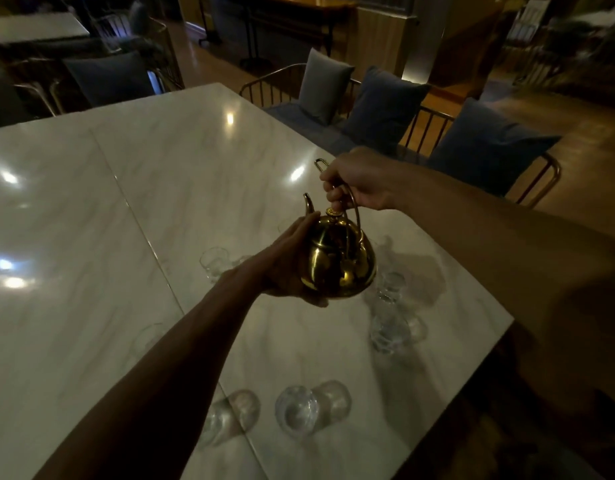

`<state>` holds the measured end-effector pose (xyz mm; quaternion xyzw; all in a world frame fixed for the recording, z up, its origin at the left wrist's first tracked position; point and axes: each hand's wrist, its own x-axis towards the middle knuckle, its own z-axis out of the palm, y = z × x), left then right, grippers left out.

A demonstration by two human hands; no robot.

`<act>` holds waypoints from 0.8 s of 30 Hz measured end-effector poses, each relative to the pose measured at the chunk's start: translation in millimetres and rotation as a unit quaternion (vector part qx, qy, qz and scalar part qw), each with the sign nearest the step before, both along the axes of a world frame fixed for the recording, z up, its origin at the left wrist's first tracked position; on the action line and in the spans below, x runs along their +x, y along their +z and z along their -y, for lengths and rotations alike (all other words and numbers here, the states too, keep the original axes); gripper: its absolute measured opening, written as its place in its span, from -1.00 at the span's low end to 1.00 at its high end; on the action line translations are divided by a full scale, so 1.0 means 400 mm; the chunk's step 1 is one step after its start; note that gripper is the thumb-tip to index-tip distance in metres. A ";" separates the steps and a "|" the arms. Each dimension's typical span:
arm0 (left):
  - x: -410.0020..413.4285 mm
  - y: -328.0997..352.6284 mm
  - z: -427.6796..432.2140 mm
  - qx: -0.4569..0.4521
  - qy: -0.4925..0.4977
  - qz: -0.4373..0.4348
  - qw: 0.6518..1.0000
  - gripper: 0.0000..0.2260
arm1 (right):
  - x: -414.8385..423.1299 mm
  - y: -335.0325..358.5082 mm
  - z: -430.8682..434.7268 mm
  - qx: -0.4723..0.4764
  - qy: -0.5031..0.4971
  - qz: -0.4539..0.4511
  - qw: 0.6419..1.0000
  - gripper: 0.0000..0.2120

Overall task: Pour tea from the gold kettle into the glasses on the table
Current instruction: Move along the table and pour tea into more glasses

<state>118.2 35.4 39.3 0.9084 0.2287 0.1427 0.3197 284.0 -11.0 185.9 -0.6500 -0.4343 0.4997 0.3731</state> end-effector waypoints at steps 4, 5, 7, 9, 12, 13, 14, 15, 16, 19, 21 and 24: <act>0.068 0.004 0.102 -0.107 0.043 0.026 0.993 0.06 | 0.043 0.016 0.064 -0.005 -0.005 0.052 0.999 -0.85; 0.087 -0.001 0.118 -0.119 0.047 0.030 0.991 0.01 | 0.058 0.018 0.076 -0.010 -0.004 0.061 0.998 -0.84; 0.125 -0.011 0.146 -0.122 0.045 0.037 0.991 -0.10 | 0.095 0.015 0.092 -0.024 -0.008 0.078 0.997 -0.83; 0.167 -0.020 0.165 -0.114 0.043 0.047 0.991 -0.17 | 0.139 0.007 0.098 -0.037 -0.014 0.099 0.994 -0.84; 0.239 -0.033 0.186 -0.113 0.046 0.063 0.991 -0.24 | 0.217 -0.002 0.095 -0.051 -0.012 0.132 0.990 -0.85; 0.263 -0.036 0.192 -0.114 0.049 0.068 0.990 -0.26 | 0.242 -0.006 0.092 -0.058 -0.008 0.141 0.988 -0.84; 0.288 -0.038 0.197 -0.114 0.053 0.071 0.989 -0.29 | 0.268 -0.009 0.086 -0.067 -0.004 0.150 0.986 -0.84; 0.312 -0.041 0.203 -0.114 0.056 0.076 0.989 -0.32 | 0.291 -0.012 0.081 -0.076 0.002 0.159 0.984 -0.84; 0.335 -0.043 0.208 -0.112 0.059 0.080 0.989 -0.34 | 0.314 -0.017 0.076 -0.085 0.010 0.167 0.982 -0.84; 0.398 -0.065 0.205 -0.109 0.059 0.087 0.988 -0.36 | 0.374 -0.036 0.061 -0.100 0.049 0.195 0.975 -0.80; 0.434 -0.088 0.194 -0.108 0.066 0.075 0.989 -0.36 | 0.406 -0.050 0.050 -0.097 0.068 0.222 0.968 -0.79; 0.478 -0.113 0.183 -0.100 0.081 0.069 0.989 -0.39 | 0.436 -0.072 0.031 -0.086 0.085 0.262 0.957 -0.79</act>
